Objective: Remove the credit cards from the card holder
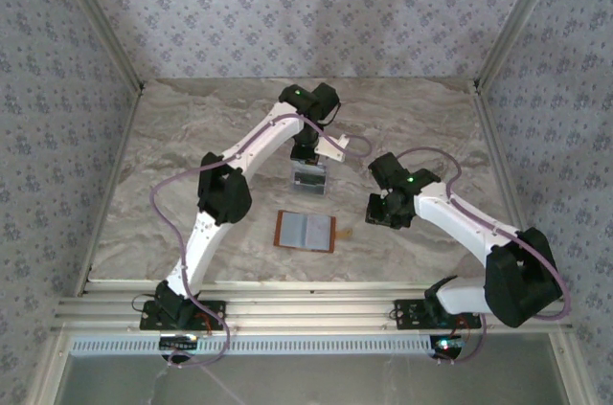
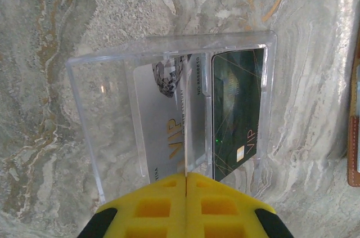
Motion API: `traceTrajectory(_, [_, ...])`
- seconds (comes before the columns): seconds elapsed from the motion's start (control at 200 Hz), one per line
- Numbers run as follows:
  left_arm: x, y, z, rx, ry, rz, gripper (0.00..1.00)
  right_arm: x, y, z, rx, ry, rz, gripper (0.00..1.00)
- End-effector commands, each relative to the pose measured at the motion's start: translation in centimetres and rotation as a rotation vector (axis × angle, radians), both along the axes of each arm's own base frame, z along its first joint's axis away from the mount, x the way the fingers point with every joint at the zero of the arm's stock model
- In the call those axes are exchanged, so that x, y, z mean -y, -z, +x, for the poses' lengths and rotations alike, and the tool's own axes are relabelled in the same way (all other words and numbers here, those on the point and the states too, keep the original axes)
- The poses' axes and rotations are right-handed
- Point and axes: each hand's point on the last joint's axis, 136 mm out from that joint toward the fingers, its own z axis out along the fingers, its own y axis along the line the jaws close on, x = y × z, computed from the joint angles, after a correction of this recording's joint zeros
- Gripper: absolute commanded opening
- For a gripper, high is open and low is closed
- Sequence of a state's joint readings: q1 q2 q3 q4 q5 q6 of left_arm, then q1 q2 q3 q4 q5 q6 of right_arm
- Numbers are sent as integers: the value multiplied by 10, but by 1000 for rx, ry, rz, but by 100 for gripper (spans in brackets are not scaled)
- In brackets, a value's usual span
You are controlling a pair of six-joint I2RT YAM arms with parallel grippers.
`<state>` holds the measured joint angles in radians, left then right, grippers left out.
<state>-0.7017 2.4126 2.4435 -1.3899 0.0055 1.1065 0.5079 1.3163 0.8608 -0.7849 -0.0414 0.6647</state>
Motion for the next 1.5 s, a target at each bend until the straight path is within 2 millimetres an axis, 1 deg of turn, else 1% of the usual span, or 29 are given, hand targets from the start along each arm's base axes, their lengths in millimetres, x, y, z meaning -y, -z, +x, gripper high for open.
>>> traceTrajectory(0.0, [-6,16,-3,-50,-16,38,0,2,4,-4,-17,-6,-5,35])
traceTrajectory(0.2, [-8,26,-2,-77,-81,52,0,1,4,-3,-15,-9,-1,35])
traceTrajectory(0.545, [-20,24,0,-113,-237,57,0,-3,3,2,-11,-26,2,35])
traceTrajectory(0.735, [-18,23,-9,-167,-243,42,0,-3,3,1,-10,-29,1,34])
traceTrajectory(0.835, [-16,23,-4,-149,-238,34,0,-4,2,1,-7,-31,3,34])
traceTrajectory(0.879, [-14,23,1,-124,-237,26,8,-4,2,1,-5,-30,4,34])
traceTrajectory(0.919, [-13,23,8,-93,-247,22,12,-4,0,1,-2,-30,5,34])
traceTrajectory(0.984, [-11,17,16,-56,-242,9,19,-4,-1,1,-1,-30,3,34])
traceTrajectory(1.074, [-6,8,27,1,-243,-17,24,-5,-2,1,2,-30,3,34])
traceTrajectory(1.109, [-4,4,31,26,-245,-28,25,-5,-3,1,5,-29,4,34])
traceTrajectory(1.219, [1,-9,39,76,-250,-64,28,-5,-5,2,11,-28,5,34])
traceTrajectory(1.324, [7,-22,37,81,-257,-108,31,-8,-7,4,20,-31,13,34])
traceTrajectory(1.494, [17,-43,34,74,-322,-204,31,-17,-6,4,18,-46,50,34])
